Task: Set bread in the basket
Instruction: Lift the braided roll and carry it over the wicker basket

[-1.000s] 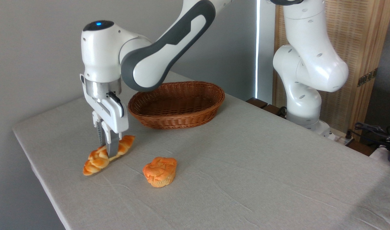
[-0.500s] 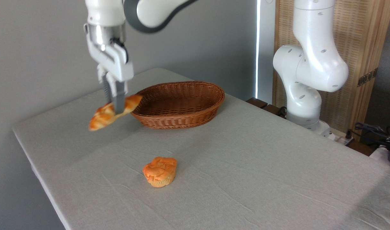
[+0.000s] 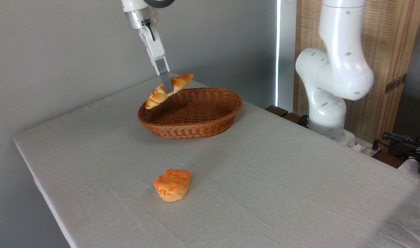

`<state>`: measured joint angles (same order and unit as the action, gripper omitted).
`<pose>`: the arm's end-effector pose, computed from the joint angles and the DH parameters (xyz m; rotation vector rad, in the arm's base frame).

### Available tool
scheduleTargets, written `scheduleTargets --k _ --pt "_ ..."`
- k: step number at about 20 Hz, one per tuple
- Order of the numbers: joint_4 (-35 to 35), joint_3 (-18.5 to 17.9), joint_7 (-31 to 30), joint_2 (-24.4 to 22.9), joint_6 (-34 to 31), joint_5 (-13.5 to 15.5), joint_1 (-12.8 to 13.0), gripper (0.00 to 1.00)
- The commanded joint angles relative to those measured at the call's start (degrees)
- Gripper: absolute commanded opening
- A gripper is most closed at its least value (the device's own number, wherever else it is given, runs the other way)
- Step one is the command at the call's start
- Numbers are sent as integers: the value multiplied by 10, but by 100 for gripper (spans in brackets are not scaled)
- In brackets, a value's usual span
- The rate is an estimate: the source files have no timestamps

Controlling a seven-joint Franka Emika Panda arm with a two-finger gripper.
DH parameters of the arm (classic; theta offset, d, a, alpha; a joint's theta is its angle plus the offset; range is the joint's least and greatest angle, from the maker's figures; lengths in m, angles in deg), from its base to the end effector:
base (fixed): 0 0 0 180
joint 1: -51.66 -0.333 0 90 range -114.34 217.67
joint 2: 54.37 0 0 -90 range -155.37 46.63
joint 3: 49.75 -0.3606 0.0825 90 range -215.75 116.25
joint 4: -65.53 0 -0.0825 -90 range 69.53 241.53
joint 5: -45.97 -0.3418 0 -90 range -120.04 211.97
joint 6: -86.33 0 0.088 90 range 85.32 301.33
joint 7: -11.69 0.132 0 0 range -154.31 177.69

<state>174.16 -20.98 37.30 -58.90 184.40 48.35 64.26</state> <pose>0.3528 -0.3274 0.5503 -2.6151 1.7083 0.1784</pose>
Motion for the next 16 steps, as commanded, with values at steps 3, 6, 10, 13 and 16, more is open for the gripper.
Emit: scheduleTargets --k 3,6,10,13,16 --pt "38 -9 -21 -2 60 6 12 98" --pt "57 -9 -33 0 91 3 12 100" --pt "72 -8 -35 0 112 3 13 100" --pt "72 -9 -35 -1 112 3 13 100" --pt "70 -10 -35 -6 103 3 13 100"
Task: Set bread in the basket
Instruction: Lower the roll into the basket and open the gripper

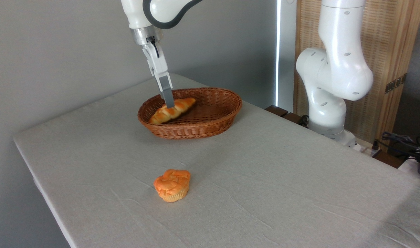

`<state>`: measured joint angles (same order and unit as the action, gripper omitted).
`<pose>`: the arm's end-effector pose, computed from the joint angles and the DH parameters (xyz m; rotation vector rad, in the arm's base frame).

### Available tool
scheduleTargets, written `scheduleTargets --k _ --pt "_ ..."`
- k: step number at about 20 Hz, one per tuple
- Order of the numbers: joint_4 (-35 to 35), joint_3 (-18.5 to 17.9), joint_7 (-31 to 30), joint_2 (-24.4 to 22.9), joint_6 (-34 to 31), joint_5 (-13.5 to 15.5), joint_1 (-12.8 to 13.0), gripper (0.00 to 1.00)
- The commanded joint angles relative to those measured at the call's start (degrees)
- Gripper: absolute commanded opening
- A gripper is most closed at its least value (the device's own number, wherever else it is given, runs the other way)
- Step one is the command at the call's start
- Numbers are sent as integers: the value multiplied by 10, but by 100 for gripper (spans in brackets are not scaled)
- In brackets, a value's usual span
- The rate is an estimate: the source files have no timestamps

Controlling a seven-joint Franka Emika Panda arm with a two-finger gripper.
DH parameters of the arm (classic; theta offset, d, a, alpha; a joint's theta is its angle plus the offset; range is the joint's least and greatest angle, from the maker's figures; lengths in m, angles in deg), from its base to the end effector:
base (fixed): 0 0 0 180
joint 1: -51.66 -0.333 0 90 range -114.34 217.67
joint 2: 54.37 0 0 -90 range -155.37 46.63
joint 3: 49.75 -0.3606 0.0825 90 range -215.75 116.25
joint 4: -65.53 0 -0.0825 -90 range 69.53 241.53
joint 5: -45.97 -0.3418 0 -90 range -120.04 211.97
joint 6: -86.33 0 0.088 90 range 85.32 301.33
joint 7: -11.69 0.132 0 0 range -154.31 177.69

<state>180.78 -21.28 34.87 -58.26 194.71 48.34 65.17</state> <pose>0.3571 -0.3338 0.5102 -2.6568 1.6677 0.0945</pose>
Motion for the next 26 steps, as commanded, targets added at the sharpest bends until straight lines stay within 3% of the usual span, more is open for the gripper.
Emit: scheduleTargets --k 1,3,7,11,18,22,26 --pt "1 -10 -12 -16 -2 3 4 100" --pt "-6 -14 -13 -38 -13 3 -3 100" --pt "-59 -38 -1 -55 -62 2 -52 100" --pt "-106 -163 87 -55 -96 8 -52 100" --pt "-177 -264 87 -24 -100 4 -56 100" --pt "-249 -258 87 27 -159 8 -95 100" --pt "-260 -235 86 37 -164 8 -119 100"
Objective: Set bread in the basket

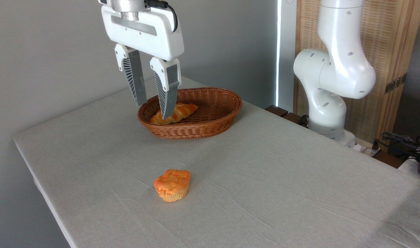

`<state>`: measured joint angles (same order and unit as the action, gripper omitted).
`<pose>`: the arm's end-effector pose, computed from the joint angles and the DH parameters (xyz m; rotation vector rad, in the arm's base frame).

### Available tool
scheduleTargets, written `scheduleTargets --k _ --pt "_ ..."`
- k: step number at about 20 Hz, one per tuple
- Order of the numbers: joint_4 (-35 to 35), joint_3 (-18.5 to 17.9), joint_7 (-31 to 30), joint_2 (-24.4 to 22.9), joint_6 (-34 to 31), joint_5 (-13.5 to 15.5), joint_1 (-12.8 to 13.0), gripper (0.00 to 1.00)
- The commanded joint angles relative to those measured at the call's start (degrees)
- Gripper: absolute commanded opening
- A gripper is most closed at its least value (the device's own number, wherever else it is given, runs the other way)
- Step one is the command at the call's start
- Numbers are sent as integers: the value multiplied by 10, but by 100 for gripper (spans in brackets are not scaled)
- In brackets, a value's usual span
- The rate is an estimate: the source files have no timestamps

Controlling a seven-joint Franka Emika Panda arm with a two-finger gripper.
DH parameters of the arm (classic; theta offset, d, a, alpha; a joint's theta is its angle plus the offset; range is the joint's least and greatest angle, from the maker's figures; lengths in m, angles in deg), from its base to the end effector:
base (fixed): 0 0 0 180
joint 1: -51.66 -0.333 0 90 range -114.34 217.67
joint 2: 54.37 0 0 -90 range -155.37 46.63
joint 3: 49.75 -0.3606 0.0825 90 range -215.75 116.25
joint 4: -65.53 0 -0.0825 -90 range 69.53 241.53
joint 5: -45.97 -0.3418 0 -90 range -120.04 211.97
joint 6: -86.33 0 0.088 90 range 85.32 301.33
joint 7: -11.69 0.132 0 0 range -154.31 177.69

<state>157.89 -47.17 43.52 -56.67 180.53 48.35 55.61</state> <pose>0.5032 -0.0634 0.6535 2.9440 -1.0216 0.1234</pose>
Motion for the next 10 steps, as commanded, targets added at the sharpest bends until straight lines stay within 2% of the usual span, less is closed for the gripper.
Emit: scheduleTargets --k 1,3,10 --pt "-29 38 -2 21 -23 9 -36 100" --pt "-27 55 -2 21 -23 10 -53 100" --pt "-24 57 3 21 -39 4 -53 100"
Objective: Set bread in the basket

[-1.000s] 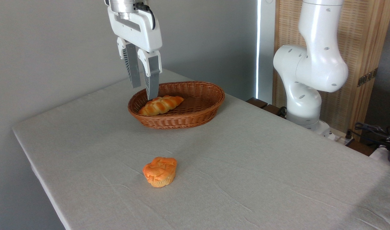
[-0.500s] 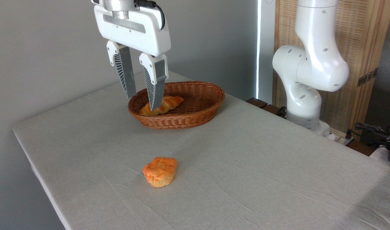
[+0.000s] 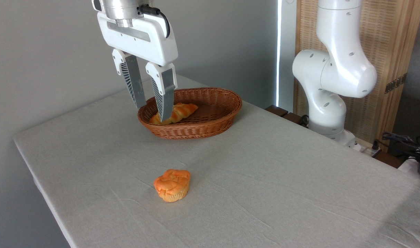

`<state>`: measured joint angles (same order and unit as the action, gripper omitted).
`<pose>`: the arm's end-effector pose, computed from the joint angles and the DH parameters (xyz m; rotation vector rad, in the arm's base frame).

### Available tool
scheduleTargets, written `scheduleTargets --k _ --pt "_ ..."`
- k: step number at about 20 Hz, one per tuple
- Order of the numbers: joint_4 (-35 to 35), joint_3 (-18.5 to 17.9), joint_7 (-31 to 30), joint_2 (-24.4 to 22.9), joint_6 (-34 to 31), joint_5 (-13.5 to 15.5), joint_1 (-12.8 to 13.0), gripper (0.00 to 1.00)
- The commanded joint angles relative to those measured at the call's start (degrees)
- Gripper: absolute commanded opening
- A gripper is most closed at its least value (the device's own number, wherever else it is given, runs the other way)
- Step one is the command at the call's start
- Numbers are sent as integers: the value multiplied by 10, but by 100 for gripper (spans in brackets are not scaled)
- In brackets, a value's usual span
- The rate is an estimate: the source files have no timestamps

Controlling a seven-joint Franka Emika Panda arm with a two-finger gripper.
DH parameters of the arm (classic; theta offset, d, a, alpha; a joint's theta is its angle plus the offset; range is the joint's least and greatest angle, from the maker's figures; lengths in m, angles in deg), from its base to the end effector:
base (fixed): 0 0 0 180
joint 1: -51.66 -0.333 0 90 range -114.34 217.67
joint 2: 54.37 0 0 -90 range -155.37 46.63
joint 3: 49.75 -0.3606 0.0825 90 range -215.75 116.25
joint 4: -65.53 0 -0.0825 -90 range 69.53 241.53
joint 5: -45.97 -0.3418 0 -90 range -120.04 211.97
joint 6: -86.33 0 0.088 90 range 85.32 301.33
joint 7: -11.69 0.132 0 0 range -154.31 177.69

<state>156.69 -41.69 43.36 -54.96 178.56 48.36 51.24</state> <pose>0.5079 -0.0740 0.6442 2.9272 -1.0438 0.0569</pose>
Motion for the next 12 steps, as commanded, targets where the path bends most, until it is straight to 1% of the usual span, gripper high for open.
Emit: scheduleTargets --k 1,3,4,5,6,7,8,10,12 --pt "-12 1 1 4 -18 3 -10 100" --pt "-12 -1 1 5 -17 2 -10 100" --pt "-11 -7 2 4 -18 0 -5 100" --pt "-11 -28 3 3 -19 -1 9 100" --pt "-12 -52 4 2 -18 0 35 100" --pt "-12 -66 6 2 -17 0 44 100" --pt "-12 -69 11 0 -18 -1 45 100" --pt "-11 -71 68 -2 -20 -1 45 100" --pt "-11 -71 71 -1 -19 -1 45 100"
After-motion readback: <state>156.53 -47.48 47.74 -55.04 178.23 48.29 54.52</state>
